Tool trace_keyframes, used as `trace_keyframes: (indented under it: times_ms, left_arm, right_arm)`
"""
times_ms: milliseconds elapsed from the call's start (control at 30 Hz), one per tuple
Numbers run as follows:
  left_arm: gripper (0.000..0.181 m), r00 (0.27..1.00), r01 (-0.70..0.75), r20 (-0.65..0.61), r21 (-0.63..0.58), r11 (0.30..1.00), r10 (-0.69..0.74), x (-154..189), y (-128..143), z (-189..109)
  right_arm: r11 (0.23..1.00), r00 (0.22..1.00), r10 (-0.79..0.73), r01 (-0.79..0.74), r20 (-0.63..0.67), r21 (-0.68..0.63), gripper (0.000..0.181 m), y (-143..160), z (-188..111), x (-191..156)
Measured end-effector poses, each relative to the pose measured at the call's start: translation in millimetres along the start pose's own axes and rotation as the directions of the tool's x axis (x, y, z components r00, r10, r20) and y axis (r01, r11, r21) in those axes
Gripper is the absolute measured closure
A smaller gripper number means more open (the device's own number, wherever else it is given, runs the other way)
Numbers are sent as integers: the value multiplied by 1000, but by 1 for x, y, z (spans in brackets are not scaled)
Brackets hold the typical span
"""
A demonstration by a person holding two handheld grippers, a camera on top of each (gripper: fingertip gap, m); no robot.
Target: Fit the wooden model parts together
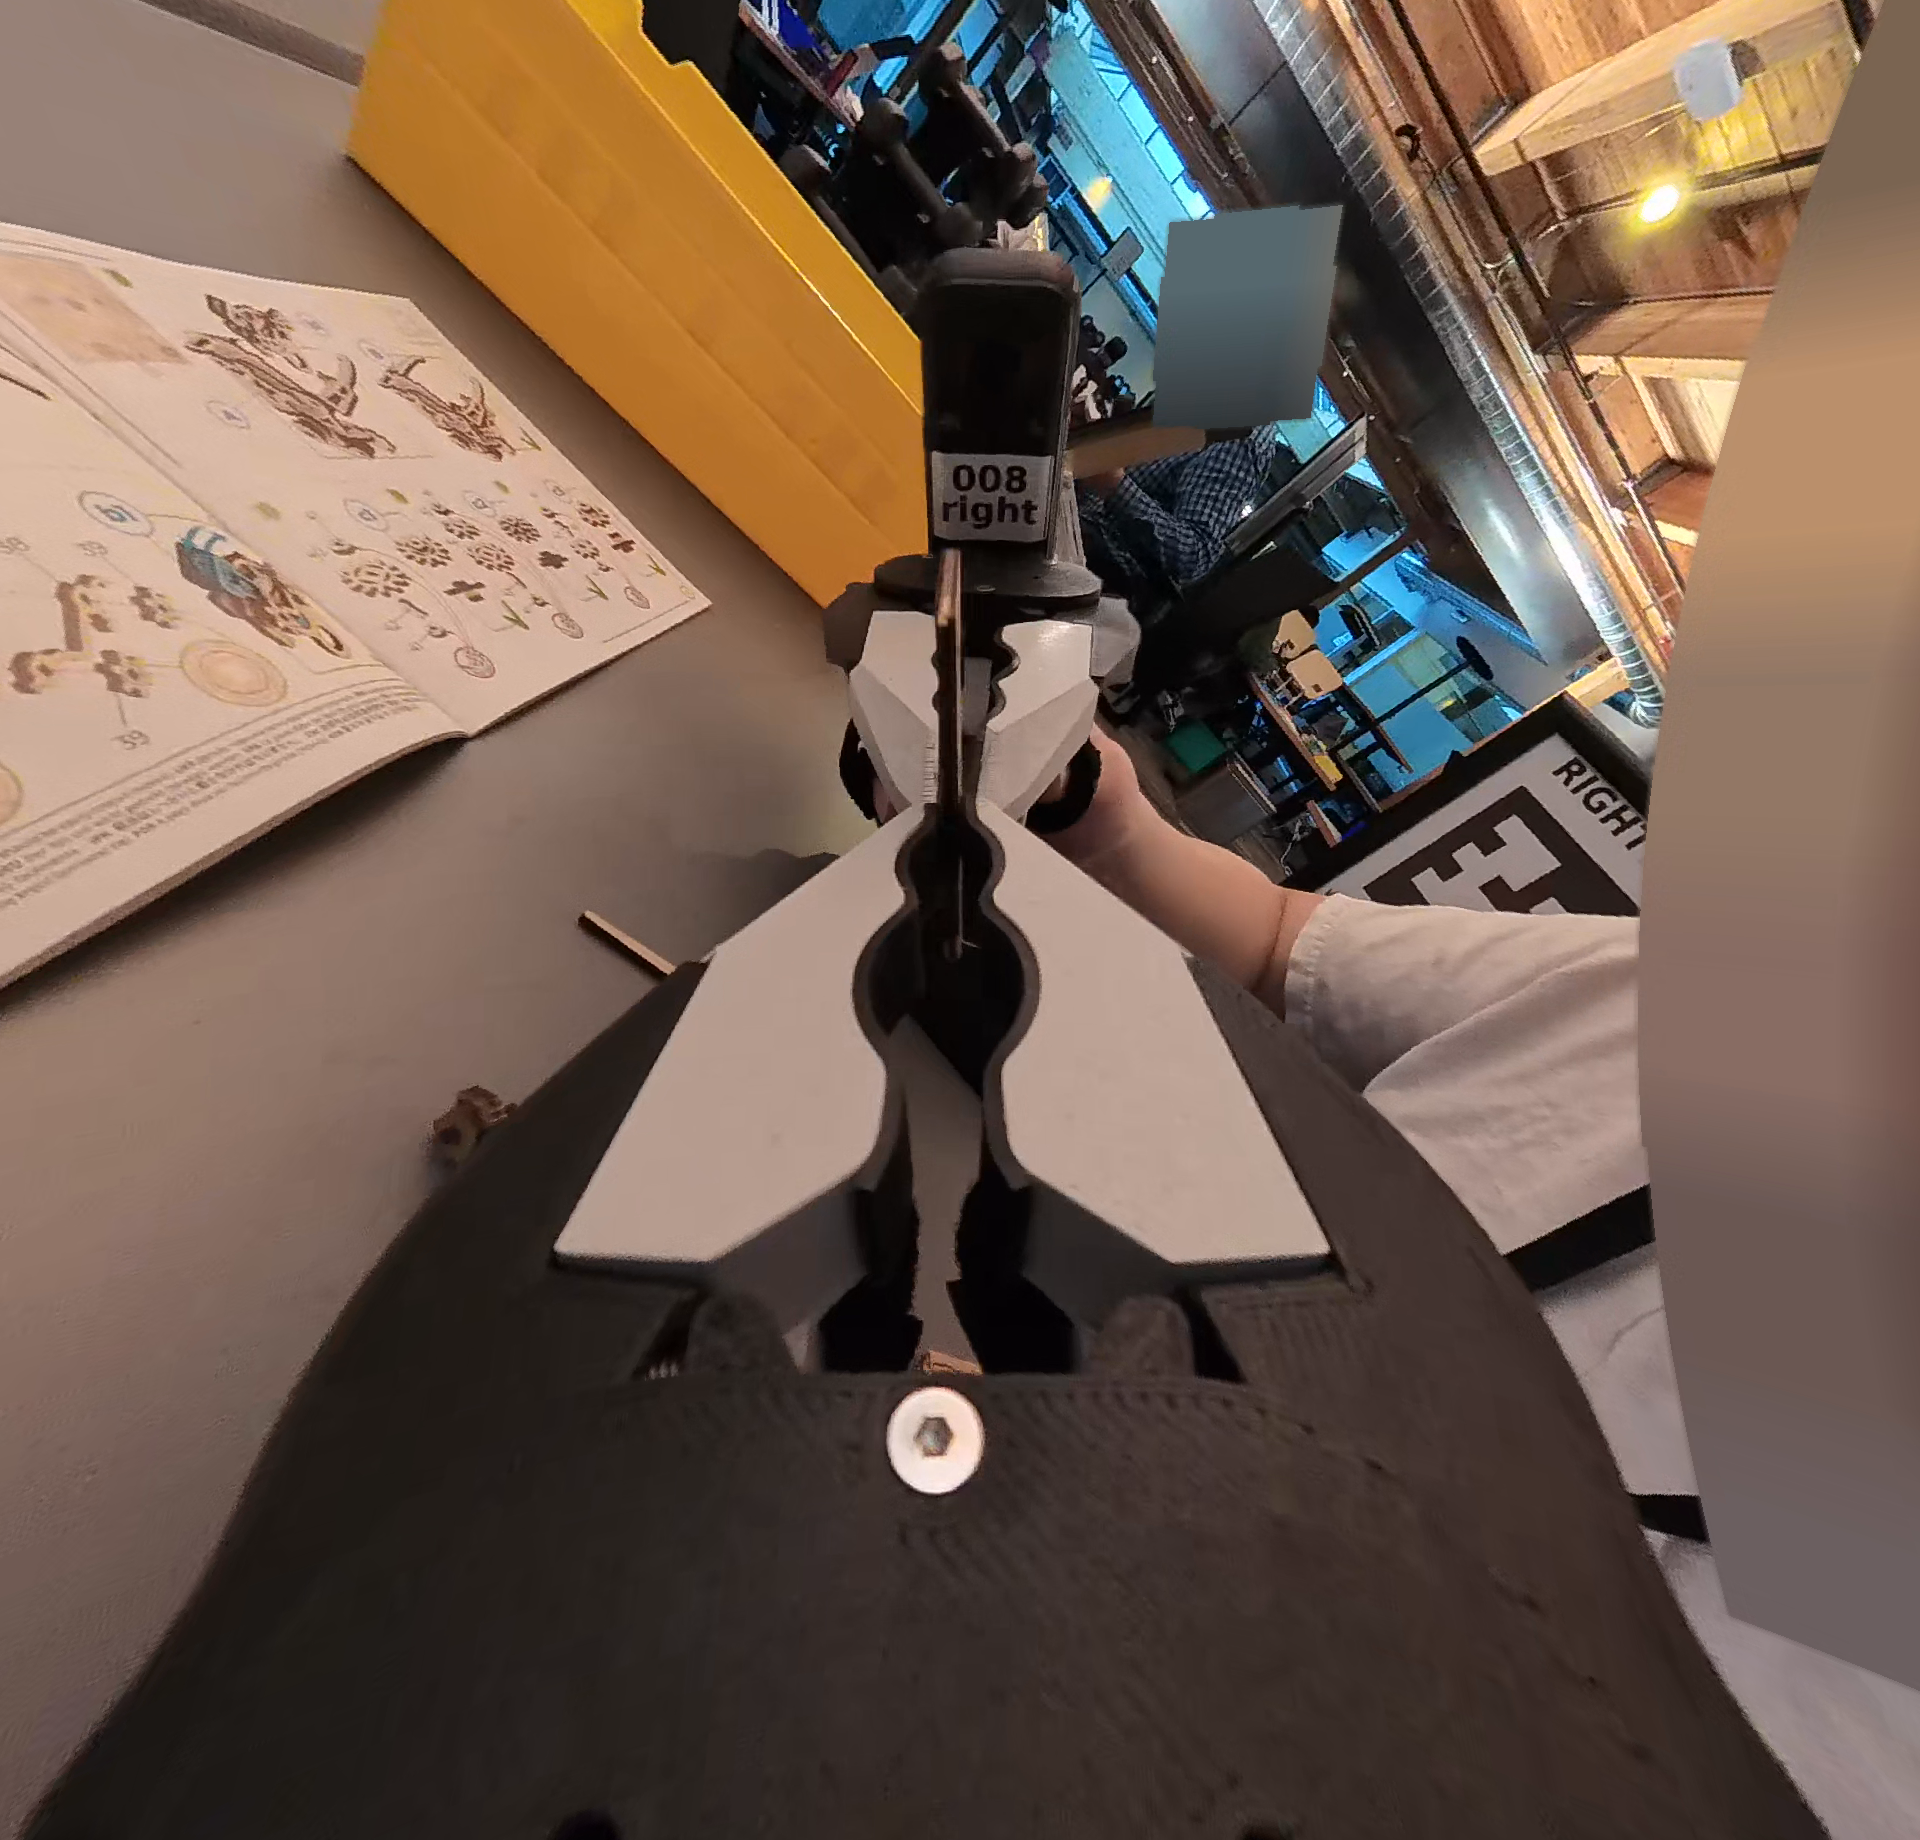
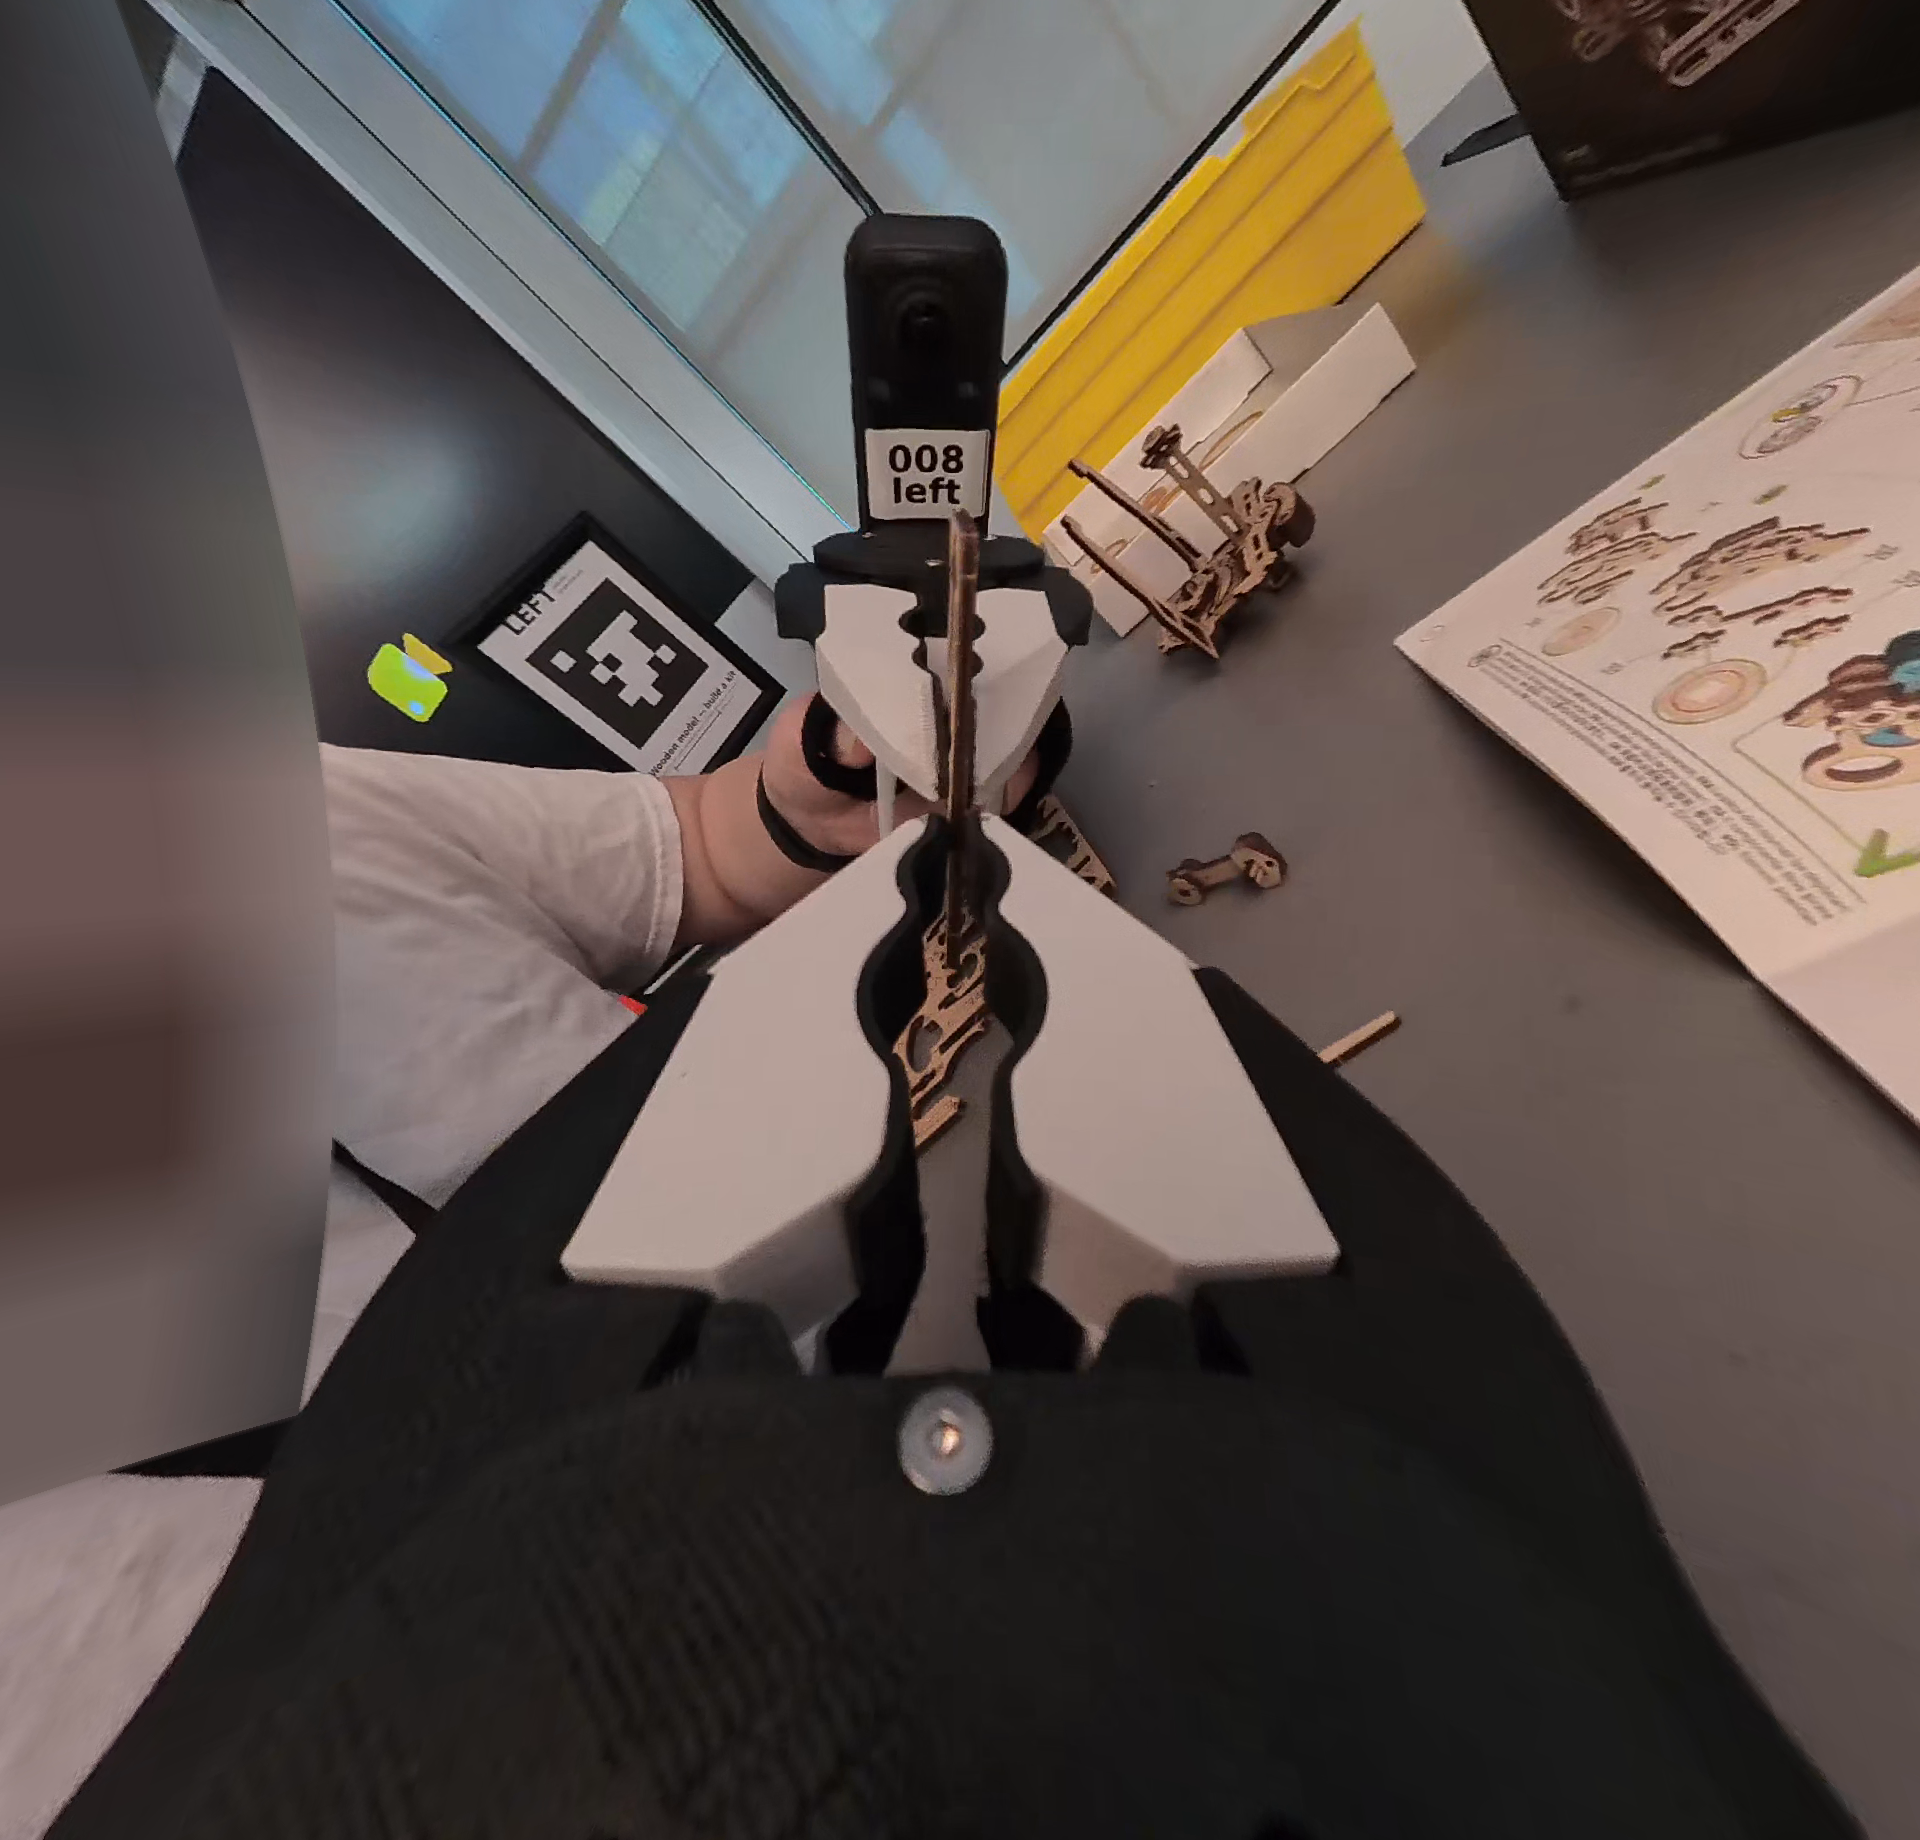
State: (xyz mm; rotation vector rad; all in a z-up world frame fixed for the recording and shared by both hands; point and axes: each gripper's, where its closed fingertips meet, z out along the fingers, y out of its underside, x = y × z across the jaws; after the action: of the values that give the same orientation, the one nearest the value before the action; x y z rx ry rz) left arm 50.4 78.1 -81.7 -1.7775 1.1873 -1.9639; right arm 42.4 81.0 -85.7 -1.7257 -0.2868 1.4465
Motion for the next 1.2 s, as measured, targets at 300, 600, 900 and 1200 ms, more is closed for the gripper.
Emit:
trace_keyframes:
  times_ms: [300, 600, 900, 1200]
  left_arm:
    - [181, 999, -17, 33, -12, 1000, 17, -4, 2, 0]
    - [181, 999, -10, 32, -31, 999, 10, -6, 5, 1]
    - [179, 995, -91, -48, -84, 992, 87, 5, 12, 3]
    - [181, 993, -117, 11, -117, 986, 119, -2, 17, 6]
  right_arm:
    - [998, 998, -40, 38, -38, -42, 181, 4, 1, 4]
    - [995, 997, -57, 53, -47, -86, 181, 8, 0, 6]
    - [1000, 1000, 7, -6, 29, -22, 181, 0, -2, -5]
    - [1000, 1000, 20, -20, -2, -25, 181, 1, -2, 2]
